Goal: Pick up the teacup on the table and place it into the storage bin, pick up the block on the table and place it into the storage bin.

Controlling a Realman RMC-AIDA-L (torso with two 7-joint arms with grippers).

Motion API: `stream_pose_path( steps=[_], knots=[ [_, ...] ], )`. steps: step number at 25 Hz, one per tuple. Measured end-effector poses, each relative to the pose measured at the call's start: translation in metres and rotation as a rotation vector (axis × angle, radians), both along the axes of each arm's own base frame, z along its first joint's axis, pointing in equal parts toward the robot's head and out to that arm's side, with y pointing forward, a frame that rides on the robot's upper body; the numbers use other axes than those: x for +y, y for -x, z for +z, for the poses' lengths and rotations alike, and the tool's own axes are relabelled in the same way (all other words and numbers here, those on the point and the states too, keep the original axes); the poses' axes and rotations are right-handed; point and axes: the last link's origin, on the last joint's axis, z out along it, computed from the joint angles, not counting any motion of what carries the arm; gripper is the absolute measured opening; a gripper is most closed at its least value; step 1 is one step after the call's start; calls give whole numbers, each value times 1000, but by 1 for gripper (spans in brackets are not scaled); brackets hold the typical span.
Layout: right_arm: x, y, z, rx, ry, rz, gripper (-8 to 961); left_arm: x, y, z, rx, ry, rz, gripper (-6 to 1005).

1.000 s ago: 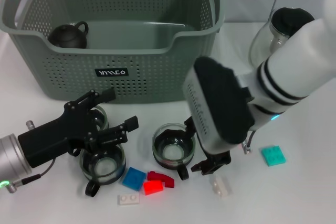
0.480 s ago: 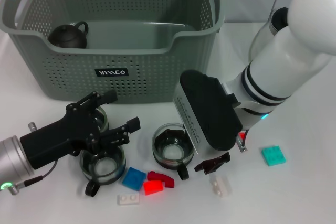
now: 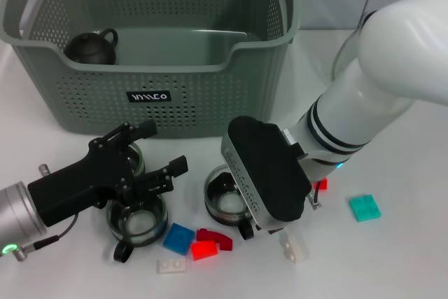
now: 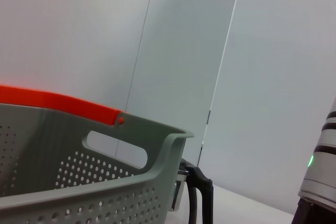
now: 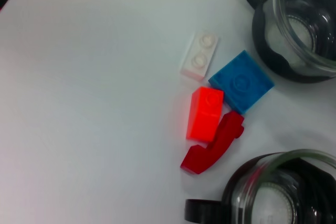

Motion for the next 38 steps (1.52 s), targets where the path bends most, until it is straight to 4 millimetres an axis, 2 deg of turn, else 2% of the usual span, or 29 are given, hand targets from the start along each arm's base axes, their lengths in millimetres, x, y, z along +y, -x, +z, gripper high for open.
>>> stream_pose_path(
  steps=[6, 14, 19, 24, 27, 30, 35, 38],
  knots=[
    [0, 0, -1, 8, -9, -2, 583, 0, 0, 0, -2, -1, 2, 948],
    [-1, -3, -1, -5, -2, -8, 342, 0, 0, 0, -1, -1, 2, 948],
    [-1, -2, 0, 0, -5, -11, 138, 0, 0, 0, -1, -1, 1, 948],
    [0, 2, 7, 22, -18, -30, 73, 0, 0, 0, -1, 0, 1, 948],
    [0, 6, 19, 45, -25, -66, 62, -1, 1, 0, 1, 0, 2, 948],
    [-1, 9, 38, 77, -36, -130, 65, -3, 5, 4, 1, -15, 16, 948],
    [-8, 14, 90, 164, -48, -257, 70, -9, 12, 11, -2, -43, 38, 947],
    [-12, 26, 127, 252, -58, -321, 73, -10, 15, 14, -3, -58, 47, 947]
  ],
)
